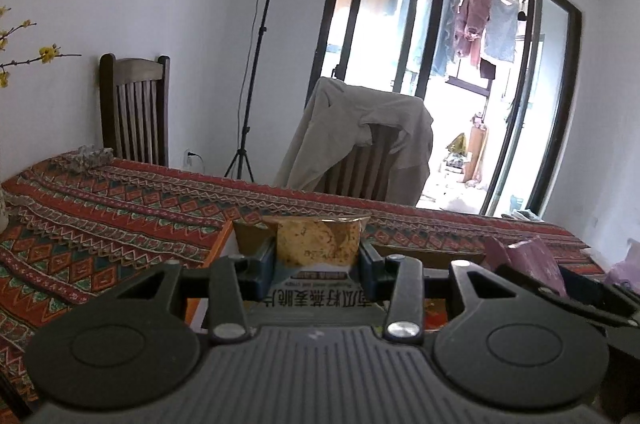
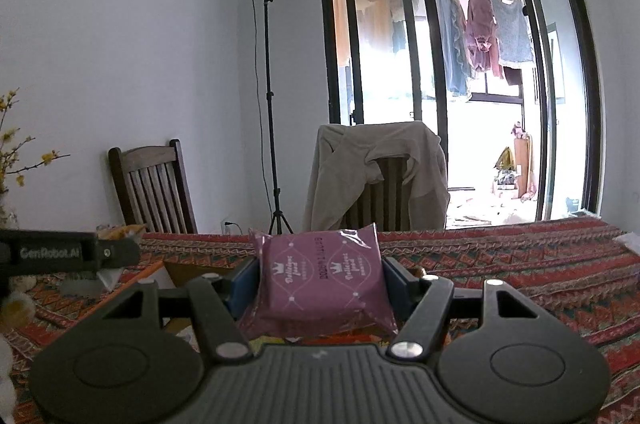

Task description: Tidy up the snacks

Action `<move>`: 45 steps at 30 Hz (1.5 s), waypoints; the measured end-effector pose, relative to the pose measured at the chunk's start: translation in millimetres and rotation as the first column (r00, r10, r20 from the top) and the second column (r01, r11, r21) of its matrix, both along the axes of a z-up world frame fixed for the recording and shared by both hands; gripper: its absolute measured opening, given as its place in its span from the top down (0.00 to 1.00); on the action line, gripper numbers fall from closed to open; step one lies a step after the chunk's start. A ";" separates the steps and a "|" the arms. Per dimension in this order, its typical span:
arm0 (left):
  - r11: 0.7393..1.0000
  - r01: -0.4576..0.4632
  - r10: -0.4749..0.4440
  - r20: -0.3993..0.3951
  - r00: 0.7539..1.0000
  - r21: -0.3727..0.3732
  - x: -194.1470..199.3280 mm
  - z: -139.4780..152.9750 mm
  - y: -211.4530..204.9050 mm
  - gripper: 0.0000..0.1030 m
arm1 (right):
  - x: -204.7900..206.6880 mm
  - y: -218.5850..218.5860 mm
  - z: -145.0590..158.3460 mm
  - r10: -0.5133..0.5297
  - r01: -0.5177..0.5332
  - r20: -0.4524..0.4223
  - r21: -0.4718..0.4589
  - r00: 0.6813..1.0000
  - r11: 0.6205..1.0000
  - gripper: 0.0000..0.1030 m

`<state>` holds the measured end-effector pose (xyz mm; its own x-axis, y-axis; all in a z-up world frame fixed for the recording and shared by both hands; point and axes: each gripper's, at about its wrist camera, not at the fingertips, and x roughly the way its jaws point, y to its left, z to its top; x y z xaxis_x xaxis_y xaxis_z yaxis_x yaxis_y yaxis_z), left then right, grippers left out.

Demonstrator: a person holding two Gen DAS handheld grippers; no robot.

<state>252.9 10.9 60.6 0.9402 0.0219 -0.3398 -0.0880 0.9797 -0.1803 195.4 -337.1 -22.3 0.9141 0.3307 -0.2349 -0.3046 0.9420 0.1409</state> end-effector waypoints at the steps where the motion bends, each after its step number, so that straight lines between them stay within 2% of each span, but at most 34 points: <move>1: 1.000 0.000 0.000 0.002 1.000 0.000 1.4 -3.7 0.9 0.59 | 1.8 -0.9 -4.6 0.003 -0.003 -0.008 0.001 1.000 1.000 0.36; 11: 1.000 0.006 -0.006 -0.001 1.000 0.011 5.1 -27.0 5.2 0.59 | 2.8 2.8 -19.5 0.012 -0.013 -0.022 -0.039 1.000 0.999 0.36; 18: 1.000 0.017 -0.017 0.016 1.000 -0.011 1.0 -28.6 8.8 0.58 | -1.4 2.8 -20.1 0.019 -0.021 -0.032 -0.041 0.999 0.999 0.32; 19: 1.000 0.011 -0.011 0.014 1.000 -0.011 0.4 -28.7 9.1 0.50 | -1.3 2.7 -20.1 0.019 -0.020 -0.035 -0.041 0.999 0.999 0.29; 20: 1.000 0.009 -0.009 0.012 1.000 -0.013 0.1 -28.7 9.1 0.29 | -1.4 2.1 -20.5 0.019 -0.020 -0.038 -0.039 0.999 0.999 0.27; 22: 0.999 -0.007 0.008 0.025 1.000 -0.043 -2.7 -28.7 13.2 0.00 | -1.5 -0.7 -21.4 0.012 -0.013 -0.039 -0.023 0.999 1.000 0.14; 23: 0.998 -0.023 0.025 0.039 0.999 -0.052 -5.7 -28.1 15.3 0.00 | -0.2 -2.1 -20.7 0.008 -0.008 -0.040 -0.014 0.999 1.000 0.10; 24: 0.998 -0.029 0.031 0.048 0.998 -0.057 -7.4 -26.9 16.9 0.00 | 0.1 -3.4 -20.7 0.002 -0.003 -0.041 -0.005 0.999 1.000 0.00; 35: 0.997 -0.041 0.045 0.051 0.998 -0.070 -8.9 -15.9 16.1 0.00 | 3.4 -2.0 -21.7 -0.007 0.007 -0.046 -0.015 0.999 1.000 0.00; 40: 0.997 -0.066 0.070 0.088 0.994 -0.045 -25.6 3.9 12.0 0.00 | -1.4 -6.4 -10.2 -0.024 0.023 -0.056 -0.017 0.998 1.000 0.00; 45: 0.998 -0.063 0.063 0.079 0.995 0.003 -52.6 18.5 11.3 0.00 | -22.4 -11.6 7.7 -0.016 0.014 -0.056 -0.034 0.998 0.999 0.00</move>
